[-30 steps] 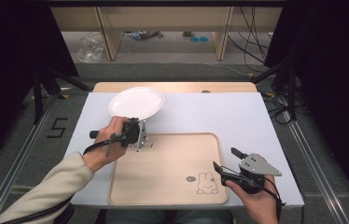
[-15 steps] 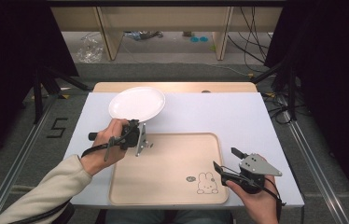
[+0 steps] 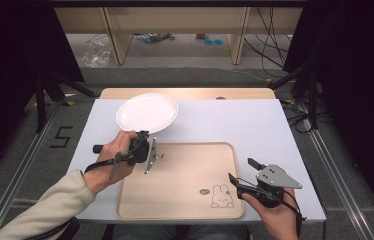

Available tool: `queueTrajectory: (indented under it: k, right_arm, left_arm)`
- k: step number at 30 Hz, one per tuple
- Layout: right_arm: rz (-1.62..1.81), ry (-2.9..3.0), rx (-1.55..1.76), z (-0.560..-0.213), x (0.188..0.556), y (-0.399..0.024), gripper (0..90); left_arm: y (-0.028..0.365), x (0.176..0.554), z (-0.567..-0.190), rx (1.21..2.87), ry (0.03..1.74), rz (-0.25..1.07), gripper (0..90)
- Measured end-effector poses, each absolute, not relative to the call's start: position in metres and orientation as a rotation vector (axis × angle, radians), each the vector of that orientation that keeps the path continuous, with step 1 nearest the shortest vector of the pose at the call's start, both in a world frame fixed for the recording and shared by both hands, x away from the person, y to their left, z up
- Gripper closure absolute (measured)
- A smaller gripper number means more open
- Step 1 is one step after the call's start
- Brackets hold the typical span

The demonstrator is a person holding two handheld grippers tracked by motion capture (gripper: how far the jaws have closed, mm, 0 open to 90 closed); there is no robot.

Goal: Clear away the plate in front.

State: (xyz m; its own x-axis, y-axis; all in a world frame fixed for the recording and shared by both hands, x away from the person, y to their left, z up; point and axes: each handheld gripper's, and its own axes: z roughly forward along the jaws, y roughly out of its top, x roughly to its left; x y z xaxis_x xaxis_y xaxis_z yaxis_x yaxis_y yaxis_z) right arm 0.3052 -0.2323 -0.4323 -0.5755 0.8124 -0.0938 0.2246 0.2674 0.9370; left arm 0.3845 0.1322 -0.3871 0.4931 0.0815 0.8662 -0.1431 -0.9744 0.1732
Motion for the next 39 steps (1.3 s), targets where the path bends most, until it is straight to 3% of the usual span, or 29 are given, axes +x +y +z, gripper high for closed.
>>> queueTrajectory:
  k: [39]
  right_arm:
    - [1.303,1.969,0.937,-0.431,0.304,-0.233,23.6]
  left_arm:
    - [0.114,0.33,-0.39,2.492,-0.193,1.403,87.9]
